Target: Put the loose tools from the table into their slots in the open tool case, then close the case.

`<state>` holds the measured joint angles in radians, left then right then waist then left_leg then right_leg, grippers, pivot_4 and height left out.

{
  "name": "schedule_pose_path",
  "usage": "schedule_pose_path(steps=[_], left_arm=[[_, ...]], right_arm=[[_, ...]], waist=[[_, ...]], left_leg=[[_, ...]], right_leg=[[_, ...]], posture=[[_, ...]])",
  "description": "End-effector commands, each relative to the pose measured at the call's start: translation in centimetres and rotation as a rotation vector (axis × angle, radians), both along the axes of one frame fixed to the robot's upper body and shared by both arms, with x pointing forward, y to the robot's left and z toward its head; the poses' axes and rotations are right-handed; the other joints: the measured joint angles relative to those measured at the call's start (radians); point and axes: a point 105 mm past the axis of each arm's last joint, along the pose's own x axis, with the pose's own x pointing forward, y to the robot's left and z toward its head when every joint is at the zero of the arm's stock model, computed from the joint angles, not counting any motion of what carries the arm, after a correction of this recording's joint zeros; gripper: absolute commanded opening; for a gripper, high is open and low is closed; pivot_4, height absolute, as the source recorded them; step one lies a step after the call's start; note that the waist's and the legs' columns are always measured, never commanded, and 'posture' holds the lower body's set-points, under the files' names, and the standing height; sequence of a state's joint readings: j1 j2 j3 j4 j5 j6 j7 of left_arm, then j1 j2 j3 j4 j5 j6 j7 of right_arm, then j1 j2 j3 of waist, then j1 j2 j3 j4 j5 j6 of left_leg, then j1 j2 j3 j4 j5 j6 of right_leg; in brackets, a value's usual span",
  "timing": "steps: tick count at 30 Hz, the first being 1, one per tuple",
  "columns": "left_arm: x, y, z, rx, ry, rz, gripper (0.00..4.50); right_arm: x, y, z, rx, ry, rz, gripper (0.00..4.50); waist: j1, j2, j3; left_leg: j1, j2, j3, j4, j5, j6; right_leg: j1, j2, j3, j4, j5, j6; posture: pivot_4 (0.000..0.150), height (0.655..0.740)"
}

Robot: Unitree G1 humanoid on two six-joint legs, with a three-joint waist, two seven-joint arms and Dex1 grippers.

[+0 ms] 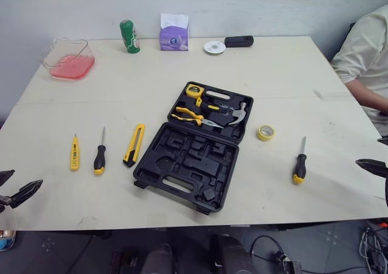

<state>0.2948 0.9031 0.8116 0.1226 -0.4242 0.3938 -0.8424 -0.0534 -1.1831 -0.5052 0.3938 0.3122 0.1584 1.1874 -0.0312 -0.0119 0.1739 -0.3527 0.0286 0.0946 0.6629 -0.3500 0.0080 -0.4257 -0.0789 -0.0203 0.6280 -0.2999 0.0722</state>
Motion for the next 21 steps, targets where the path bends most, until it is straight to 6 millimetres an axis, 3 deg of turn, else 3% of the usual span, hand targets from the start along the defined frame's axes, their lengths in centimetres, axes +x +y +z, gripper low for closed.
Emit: schedule_pose_path(steps=[1, 16, 21], left_arm=[[0.3, 0.0, 0.3, 0.02, -0.013, -0.008, 4.45], [2.4, 0.2, -0.5, 0.041, 0.006, -0.053, 4.45], [3.7, -2.7, 0.8, 0.003, -0.013, -0.195, 4.45]], right_arm=[[0.1, 0.1, 0.9, -0.018, -0.035, 0.001, 4.5], [-0.1, -0.1, 1.3, -0.036, -0.082, -0.036, 4.5], [-0.2, 1.1, 1.8, -0.025, -0.115, -0.031, 4.5]], waist=[[0.0, 0.0, 0.0], [0.001, 0.0, 0.0], [0.001, 0.0, 0.0]], left_leg=[[0.0, 0.0, 0.0, 0.0, 0.0, 0.0], [0.0, 0.0, 0.001, 0.001, 0.0, -0.001], [0.0, 0.0, 0.001, 0.001, 0.001, -0.001]], right_leg=[[0.0, 0.0, 0.0, 0.0, 0.0, 0.0], [0.0, 0.001, 0.0, 0.0, 0.0, 0.0], [0.0, 0.001, 0.0, 0.001, 0.0, 0.001]], posture=[[0.15, 0.74], [0.15, 0.74], [0.15, 0.74]])
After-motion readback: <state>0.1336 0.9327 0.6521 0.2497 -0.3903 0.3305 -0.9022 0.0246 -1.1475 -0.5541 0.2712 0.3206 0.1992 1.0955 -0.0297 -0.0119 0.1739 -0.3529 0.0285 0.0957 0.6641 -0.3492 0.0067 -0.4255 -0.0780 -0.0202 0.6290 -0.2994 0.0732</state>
